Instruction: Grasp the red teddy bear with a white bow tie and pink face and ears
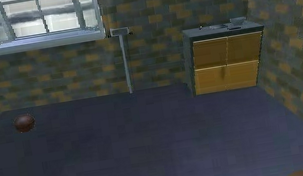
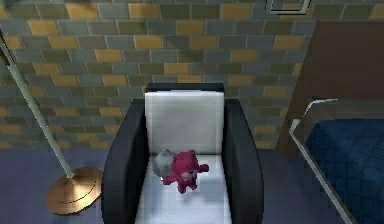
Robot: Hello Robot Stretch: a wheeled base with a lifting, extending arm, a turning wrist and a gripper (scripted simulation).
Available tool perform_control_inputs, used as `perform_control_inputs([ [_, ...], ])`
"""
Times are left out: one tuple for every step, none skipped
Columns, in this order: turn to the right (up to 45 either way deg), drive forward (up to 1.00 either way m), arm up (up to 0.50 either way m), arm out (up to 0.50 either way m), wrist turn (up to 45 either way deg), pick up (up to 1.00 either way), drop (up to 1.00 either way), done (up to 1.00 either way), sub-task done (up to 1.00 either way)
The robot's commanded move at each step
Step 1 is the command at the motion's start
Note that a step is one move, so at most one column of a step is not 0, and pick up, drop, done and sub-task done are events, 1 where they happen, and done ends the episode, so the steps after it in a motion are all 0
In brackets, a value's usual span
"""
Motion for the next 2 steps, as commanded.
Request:
perform_control_inputs([
  [0.0, 0.0, 0.0, 0.44, 0.0, 0.0, 0.0, 0.0, 0.0],
  [0.0, 0.0, 0.0, 0.0, 45.0, 0.0, 0.0, 0.0, 0.0],
])
